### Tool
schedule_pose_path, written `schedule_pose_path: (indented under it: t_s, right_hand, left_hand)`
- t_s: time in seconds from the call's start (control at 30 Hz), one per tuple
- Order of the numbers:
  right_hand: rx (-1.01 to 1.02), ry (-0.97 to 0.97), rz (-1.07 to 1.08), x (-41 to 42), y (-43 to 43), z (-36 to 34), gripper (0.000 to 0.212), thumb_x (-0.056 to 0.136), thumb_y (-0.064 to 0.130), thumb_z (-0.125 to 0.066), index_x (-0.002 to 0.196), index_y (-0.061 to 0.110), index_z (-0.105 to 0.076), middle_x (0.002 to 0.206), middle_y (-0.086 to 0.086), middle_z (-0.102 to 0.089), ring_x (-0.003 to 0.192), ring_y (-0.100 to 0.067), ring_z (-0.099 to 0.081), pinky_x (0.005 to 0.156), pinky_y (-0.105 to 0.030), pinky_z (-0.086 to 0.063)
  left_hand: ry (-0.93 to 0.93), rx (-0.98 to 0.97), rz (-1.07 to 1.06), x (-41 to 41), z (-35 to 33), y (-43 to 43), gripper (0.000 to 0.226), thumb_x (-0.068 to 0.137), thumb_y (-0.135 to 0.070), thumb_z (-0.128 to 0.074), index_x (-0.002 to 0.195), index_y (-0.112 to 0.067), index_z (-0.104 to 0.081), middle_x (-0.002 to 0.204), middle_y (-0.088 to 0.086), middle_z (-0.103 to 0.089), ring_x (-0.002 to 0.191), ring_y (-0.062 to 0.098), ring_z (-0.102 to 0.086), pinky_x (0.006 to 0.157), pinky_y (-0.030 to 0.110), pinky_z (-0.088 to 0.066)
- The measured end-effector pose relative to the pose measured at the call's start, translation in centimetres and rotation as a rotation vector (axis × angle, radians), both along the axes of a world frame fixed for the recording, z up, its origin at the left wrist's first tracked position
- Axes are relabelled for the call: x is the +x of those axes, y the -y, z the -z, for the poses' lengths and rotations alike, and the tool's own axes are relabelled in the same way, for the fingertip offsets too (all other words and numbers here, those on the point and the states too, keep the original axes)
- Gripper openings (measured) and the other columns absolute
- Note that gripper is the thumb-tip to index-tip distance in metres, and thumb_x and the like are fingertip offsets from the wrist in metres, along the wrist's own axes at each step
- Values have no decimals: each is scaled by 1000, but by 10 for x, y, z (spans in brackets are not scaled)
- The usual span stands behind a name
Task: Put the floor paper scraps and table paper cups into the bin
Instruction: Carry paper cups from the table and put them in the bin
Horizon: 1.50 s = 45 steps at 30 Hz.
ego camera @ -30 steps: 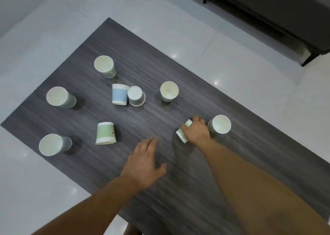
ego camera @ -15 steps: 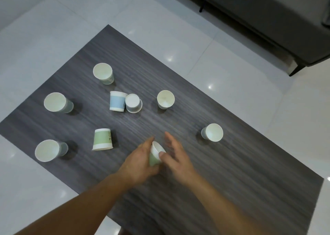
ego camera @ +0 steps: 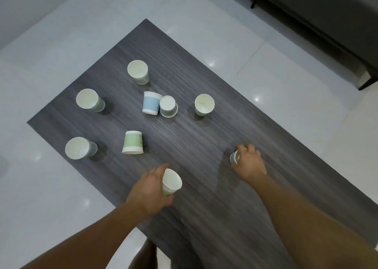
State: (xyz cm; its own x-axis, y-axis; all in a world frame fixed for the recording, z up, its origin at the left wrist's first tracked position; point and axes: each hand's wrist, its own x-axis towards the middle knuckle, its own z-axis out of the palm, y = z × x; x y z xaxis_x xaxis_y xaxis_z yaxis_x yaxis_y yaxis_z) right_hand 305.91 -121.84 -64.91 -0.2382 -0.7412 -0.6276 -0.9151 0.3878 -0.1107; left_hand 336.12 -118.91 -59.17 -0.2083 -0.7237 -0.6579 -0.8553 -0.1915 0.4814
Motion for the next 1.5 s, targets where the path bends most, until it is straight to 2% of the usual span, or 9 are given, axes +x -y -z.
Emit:
schedule_pose_path:
  t_s: [0.17,0.27,0.4,0.53,0.73,0.93,1.03,1.23,1.5]
  right_hand:
    - [-1,152,-118,77,-42,-28,68,87,32,-64,147,21,-36,144,-8,-36,129,-31,-37,102,-37,-39]
    - [-58,216,-193,123,-53,-62,69,87,32,-64,148,20,-32,142,-8,-36,127,-29,-40,101,-36,-41]
    - [-140,264,-322,177,-63,-118,72,88,31,-63,150,21,-29,142,-8,-37,130,-28,-37,106,-39,-38]
    - [-199,252,-459,230,-91,-179,70,89,30,-59,151,22,-27,144,-6,-35,130,-28,-36,104,-36,-36]
    - [-296,206,-721,314,-151,-260,67,87,30,-58,147,23,-31,138,-4,-40,121,-28,-42,94,-37,-43]
    - [-367,226,-1025,403,-205,-320,71,85,28,-57,149,22,-27,138,-4,-40,122,-30,-42,86,-34,-39]
    - [-389,261,-1200,440,-238,-339,72,86,29,-56,150,21,-25,141,-5,-38,122,-30,-41,91,-37,-42]
    - [-353,335,-1513,475,-312,-353,72,88,29,-57,151,21,-24,143,-5,-35,125,-28,-38,97,-37,-44]
    - [-260,429,-1868,470,-441,-339,74,87,33,-60,151,22,-25,144,-4,-35,126,-28,-39,97,-37,-44]
  left_hand:
    - [24,-68,-105,26,-33,-10,94,71,-29,-78,147,-29,-22,137,2,-42,121,23,-48,100,37,-43]
    - [58,-145,-163,52,-60,-16,99,69,-29,-77,149,-31,-17,134,2,-39,118,24,-49,96,33,-42]
    - [84,-245,-232,94,-101,-41,93,67,-30,-77,145,-27,-26,135,3,-40,116,23,-51,95,33,-44]
    - [88,-345,-353,141,-144,-98,87,64,-31,-82,136,-26,-34,131,1,-41,110,23,-52,89,33,-48]
    - [136,-443,-527,216,-202,-198,82,66,-34,-80,133,-21,-35,127,1,-41,104,22,-51,78,29,-45]
    - [181,-529,-791,271,-245,-293,89,70,-36,-74,143,-24,-24,131,4,-37,109,24,-49,80,30,-45]
    - [232,-546,-937,288,-263,-346,89,71,-38,-73,145,-25,-25,130,4,-37,109,25,-49,84,32,-46]
    - [395,-543,-1259,281,-281,-473,82,73,-39,-72,141,-24,-29,128,4,-38,107,24,-51,84,34,-49]
    - [492,-437,-1601,184,-274,-631,84,74,-39,-72,143,-24,-28,132,2,-37,111,23,-51,86,33,-49]
